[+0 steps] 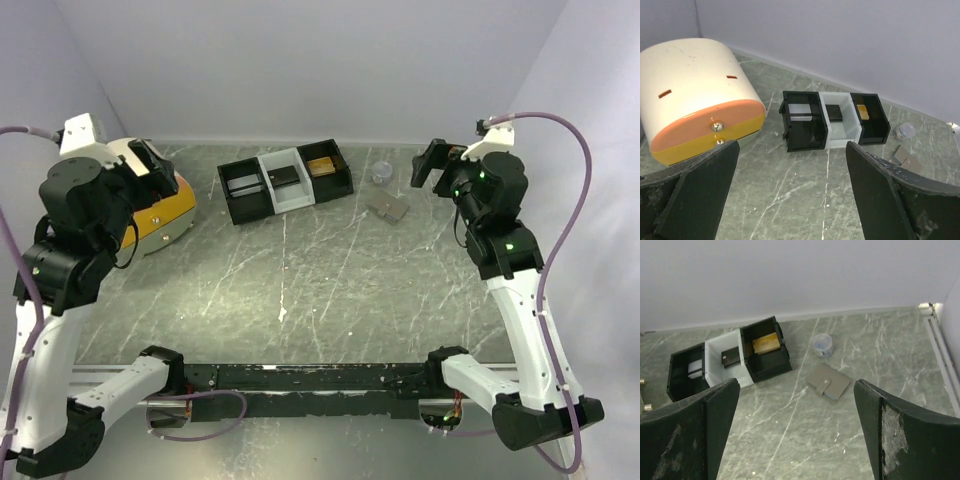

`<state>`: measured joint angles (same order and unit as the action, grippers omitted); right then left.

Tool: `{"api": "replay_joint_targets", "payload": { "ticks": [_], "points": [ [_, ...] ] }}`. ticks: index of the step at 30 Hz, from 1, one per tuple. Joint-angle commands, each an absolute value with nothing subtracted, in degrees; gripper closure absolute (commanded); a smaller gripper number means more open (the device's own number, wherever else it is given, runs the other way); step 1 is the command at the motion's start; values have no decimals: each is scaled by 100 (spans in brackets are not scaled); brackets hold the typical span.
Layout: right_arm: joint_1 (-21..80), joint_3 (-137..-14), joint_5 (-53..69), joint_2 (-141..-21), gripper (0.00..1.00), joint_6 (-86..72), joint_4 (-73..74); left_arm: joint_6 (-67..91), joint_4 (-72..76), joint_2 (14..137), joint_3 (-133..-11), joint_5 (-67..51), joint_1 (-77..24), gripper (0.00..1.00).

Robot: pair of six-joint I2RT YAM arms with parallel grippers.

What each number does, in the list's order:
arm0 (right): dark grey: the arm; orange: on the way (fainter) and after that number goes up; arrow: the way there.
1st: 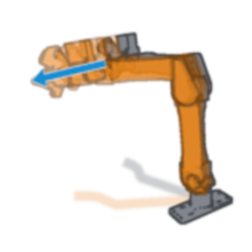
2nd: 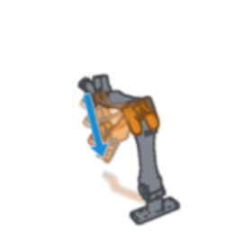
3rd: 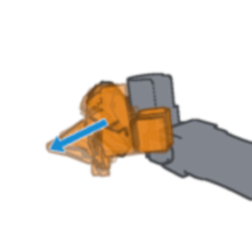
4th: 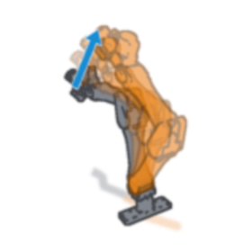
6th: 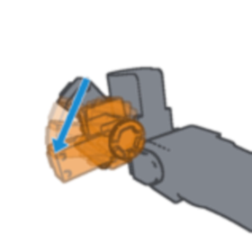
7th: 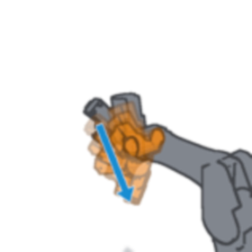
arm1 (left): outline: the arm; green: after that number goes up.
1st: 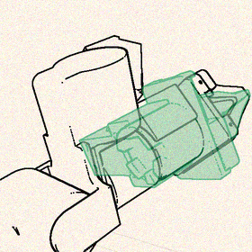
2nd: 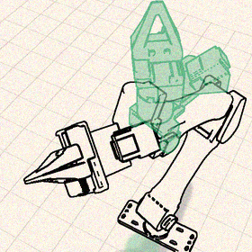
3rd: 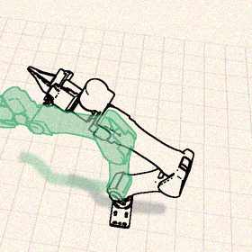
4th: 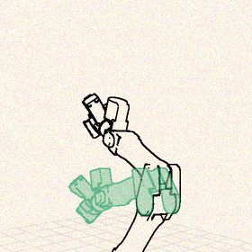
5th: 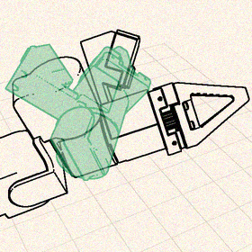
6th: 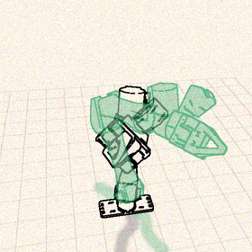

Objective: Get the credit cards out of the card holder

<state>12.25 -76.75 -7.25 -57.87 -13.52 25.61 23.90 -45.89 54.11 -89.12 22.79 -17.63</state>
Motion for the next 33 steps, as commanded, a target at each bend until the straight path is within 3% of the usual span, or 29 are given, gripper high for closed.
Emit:
{"api": "replay_joint_targets", "payload": {
  "ticks": [1, 8, 16, 26, 33],
  "points": [
    [1272, -7314, -875, -5890, 0, -1694, 2322, 2229, -4065, 5602, -8623, 1524, -1500, 0],
    [1248, -6704, -821, -6303, 0, -1867, 2177, 2231, -3827, 6212, -8230, 250, -1170, 3],
    [525, -6843, 52, -7842, 0, -2349, 2222, 2251, -3440, 6735, -7481, -1122, -1086, 5],
    [191, -8269, 325, -10163, 3, -2573, 2377, 2228, -3240, 6603, -6626, -1817, -1246, 6],
    [229, -9813, 576, -11859, 20, -2280, 2819, 2216, -3118, 6283, -6418, -1780, -1258, 5]
  ]
}}
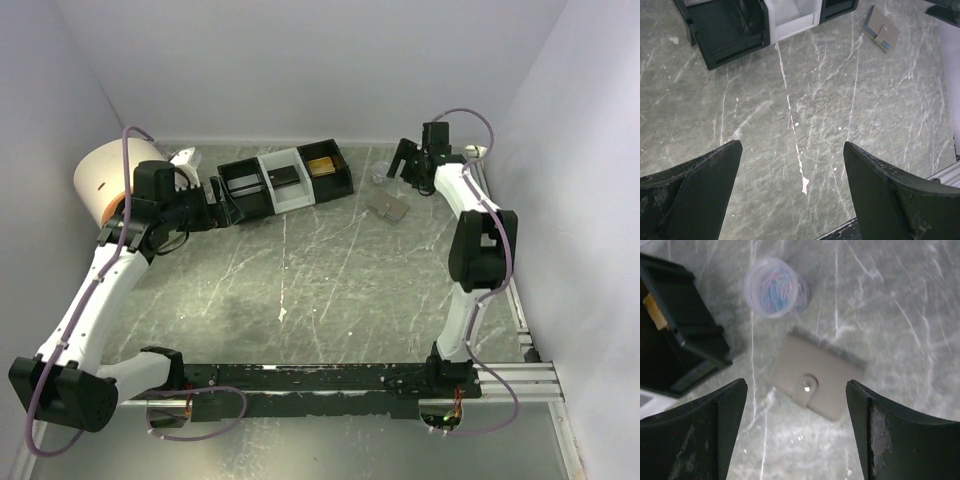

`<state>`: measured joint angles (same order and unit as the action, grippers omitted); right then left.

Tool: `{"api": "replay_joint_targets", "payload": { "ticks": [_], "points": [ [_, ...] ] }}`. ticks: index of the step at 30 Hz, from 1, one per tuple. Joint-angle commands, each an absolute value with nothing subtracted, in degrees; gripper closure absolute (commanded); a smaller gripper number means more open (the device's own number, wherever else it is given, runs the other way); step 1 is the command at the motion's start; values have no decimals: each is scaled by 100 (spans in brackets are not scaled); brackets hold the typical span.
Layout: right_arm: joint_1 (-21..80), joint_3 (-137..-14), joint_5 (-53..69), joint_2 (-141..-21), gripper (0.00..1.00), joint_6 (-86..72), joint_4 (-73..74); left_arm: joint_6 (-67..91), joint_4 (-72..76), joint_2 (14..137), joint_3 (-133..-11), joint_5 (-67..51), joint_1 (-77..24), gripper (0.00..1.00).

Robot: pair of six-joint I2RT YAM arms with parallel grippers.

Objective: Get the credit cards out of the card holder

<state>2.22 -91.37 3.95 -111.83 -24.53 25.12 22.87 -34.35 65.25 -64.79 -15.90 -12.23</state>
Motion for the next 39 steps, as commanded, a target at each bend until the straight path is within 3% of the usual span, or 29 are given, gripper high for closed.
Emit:
{"api": "replay_joint_targets", "payload": {
  "ticks": [1, 6, 16, 26, 33, 39],
  "points": [
    [262, -10023, 543, -12063, 21, -2211, 2929, 2219, -3103, 6243, -6405, -1766, -1260, 5],
    [332, -10450, 319, -12724, 29, -2006, 3200, 2193, -3155, 6117, -6452, -1663, -1262, 5],
    [772, -9855, -223, -12924, 40, -1387, 3473, 2289, -3006, 6119, -6389, -1724, -1266, 6],
    [1727, -7478, -793, -11208, 45, -1664, 2884, 2304, -2960, 6083, -6329, -1787, -1274, 6],
    [1860, -6240, 385, -9291, 42, -1592, 2333, 2370, -2760, 6079, -6115, -2031, -1274, 6],
    [1641, -6438, -500, -9076, 28, -2123, 2656, 2503, -2407, 6218, -5968, -2406, -1274, 6]
  ]
}}
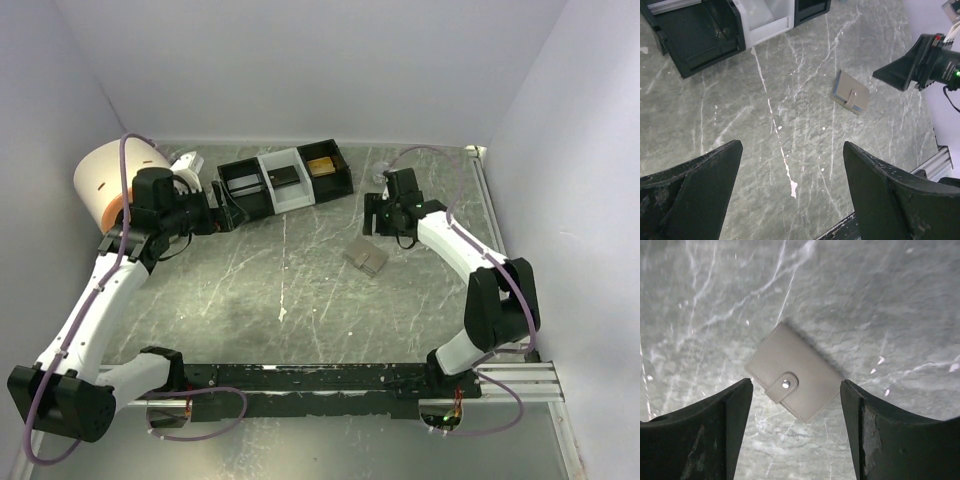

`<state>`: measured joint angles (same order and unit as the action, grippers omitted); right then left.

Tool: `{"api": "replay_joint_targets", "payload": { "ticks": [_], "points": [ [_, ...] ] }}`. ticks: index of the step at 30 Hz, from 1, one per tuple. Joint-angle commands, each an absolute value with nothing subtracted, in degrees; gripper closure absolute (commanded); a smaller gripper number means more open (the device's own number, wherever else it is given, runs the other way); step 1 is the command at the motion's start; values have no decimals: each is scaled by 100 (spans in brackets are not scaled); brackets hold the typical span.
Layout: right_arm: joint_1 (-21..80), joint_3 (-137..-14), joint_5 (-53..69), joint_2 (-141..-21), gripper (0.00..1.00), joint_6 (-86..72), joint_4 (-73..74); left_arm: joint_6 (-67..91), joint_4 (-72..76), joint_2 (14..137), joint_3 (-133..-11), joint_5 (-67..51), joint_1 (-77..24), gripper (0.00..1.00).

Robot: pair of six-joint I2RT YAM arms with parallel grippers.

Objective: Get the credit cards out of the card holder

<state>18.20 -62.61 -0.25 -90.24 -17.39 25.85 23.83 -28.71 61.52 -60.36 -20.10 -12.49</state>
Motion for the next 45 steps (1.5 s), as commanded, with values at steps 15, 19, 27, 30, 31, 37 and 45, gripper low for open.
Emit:
{"api": "replay_joint_targets", "payload": {
  "ticks": [15, 19, 27, 30, 31, 37, 45],
  "points": [
    [2010, -7022, 493, -10767, 36, -1778, 2765, 2391, -2704, 6200, -6034, -2307, -1270, 7],
    [2624, -6999, 553, -10733, 41, -1145, 2745, 2420, -2701, 6164, -5985, -2336, -1274, 7],
    [3734, -6185, 1636, -9704, 47, -126, 1894, 2480, -2590, 6268, -5862, -2490, -1274, 8],
    [3801, -5912, 1699, -9082, 45, -158, 1442, 2563, -2295, 6339, -5668, -2708, -1310, 8],
    [3798, -5821, 1440, -8890, 44, -466, 1348, 2586, -2181, 6387, -5589, -2768, -1373, 9],
    [3441, -4966, -559, -8108, 44, -2981, 1692, 2391, -1743, 7239, -5577, -2464, -2487, 10],
    [3278, -3022, 1023, -6957, 48, -4980, 639, 1726, -1761, 9552, -6708, -2433, -3533, 17]
  ]
}}
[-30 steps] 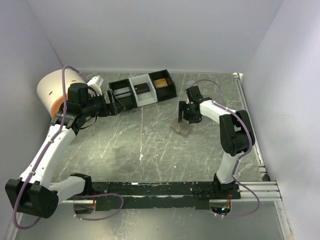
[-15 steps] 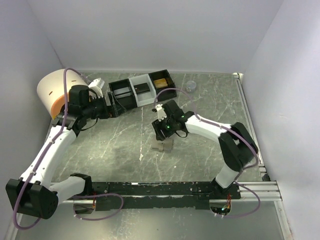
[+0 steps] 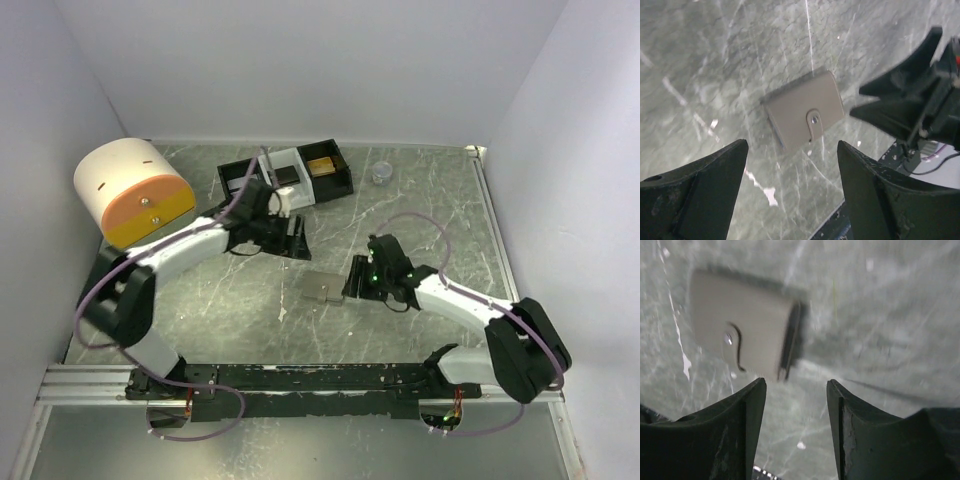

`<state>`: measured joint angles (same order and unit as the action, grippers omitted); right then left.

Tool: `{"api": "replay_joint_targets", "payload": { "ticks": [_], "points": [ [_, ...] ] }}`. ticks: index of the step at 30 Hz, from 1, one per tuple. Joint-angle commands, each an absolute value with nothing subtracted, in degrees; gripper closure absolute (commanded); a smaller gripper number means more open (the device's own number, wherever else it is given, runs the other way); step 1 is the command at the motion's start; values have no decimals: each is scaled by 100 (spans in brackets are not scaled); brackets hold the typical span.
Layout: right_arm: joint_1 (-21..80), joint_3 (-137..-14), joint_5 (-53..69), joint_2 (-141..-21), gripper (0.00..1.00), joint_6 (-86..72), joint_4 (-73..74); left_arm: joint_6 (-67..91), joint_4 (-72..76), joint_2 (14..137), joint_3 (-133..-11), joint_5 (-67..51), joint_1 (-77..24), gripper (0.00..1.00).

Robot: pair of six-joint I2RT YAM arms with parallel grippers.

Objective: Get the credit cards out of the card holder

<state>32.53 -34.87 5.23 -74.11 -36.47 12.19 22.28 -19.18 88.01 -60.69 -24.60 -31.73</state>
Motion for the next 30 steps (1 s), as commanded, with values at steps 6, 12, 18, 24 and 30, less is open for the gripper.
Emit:
{"api": "replay_joint_targets", "payload": {
  "ticks": [6, 12, 18, 24, 30],
  "points": [
    [3270, -2531, 1451, -6964, 51, -5522, 211, 1632, -1428, 10609, -7292, -2746, -3855, 22],
    [3255, -2231, 1699, -7451, 55, -5936, -499, 1518, -1390, 11311, -7528, -3057, -3942, 29],
    [3004, -2522, 1628, -8006, 59, -5700, -566, 1476, -1355, 11141, -6987, -2896, -3963, 38],
    [2370, -3179, 2311, -8683, 59, -4976, -592, 1924, -883, 10433, -5867, -2863, -3960, 47],
    [2401, -4438, 2508, -9400, 55, -3568, 552, 3010, -112, 9634, -4760, -2610, -4034, 50]
  ]
}}
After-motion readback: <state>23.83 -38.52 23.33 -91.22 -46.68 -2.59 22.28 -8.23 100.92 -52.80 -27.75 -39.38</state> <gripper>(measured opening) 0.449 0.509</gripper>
